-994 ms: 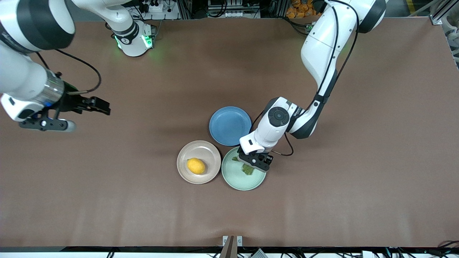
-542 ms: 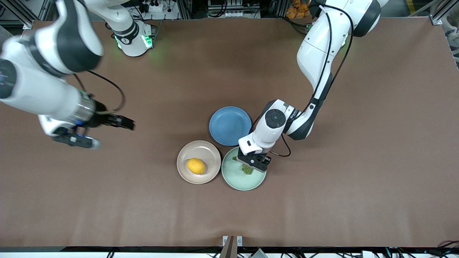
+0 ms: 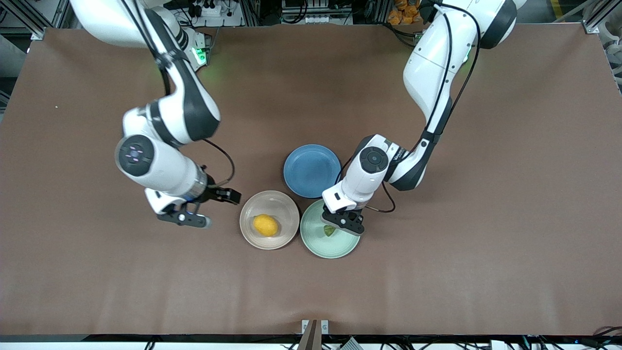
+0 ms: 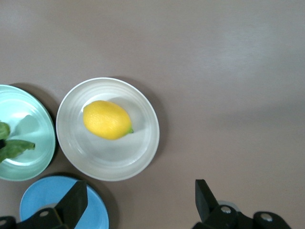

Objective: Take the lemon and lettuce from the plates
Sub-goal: 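Grasp the lettuce with the left gripper while the right gripper reaches the lemon, then lift the lettuce away with the left gripper while the right gripper grasps the lemon, then release the lettuce onto the table and raise the left gripper, then carry the lemon off the cream plate with the right gripper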

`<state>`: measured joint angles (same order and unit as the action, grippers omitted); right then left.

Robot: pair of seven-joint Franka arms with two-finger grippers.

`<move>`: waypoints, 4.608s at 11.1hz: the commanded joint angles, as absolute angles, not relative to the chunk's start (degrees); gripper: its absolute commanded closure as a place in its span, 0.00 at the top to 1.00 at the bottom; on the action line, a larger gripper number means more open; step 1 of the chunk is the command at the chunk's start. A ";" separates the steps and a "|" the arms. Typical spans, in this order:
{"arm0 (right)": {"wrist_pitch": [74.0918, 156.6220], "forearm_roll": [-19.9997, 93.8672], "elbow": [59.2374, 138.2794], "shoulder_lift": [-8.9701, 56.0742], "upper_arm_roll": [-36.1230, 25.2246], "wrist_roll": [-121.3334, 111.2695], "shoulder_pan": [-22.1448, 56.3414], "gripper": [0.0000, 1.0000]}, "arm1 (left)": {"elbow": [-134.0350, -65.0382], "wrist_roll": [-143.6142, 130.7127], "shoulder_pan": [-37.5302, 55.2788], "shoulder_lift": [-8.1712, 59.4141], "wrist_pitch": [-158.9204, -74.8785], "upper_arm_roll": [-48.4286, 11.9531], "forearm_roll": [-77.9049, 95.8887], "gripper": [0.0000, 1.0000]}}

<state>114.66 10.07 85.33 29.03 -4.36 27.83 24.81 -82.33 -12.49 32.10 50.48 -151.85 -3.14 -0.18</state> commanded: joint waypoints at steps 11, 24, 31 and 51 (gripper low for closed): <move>136.40 10.37 79.63 46.31 -4.75 26.28 30.41 1.00 | -86.57 -2.39 6.97 35.75 -124.01 -2.72 0.87 0.00; 142.46 9.76 79.37 52.29 -4.83 23.73 31.82 1.00 | -86.22 -1.67 3.52 33.69 -125.00 -2.37 2.65 1.00; 143.00 9.76 79.28 53.00 -4.83 23.64 31.47 0.72 | -85.00 -3.34 3.69 18.47 -110.60 -2.29 -1.14 1.00; 106.52 6.70 66.36 48.96 -5.45 1.69 7.31 0.51 | -95.90 -2.82 -0.18 0.17 -104.06 -2.64 -2.55 1.00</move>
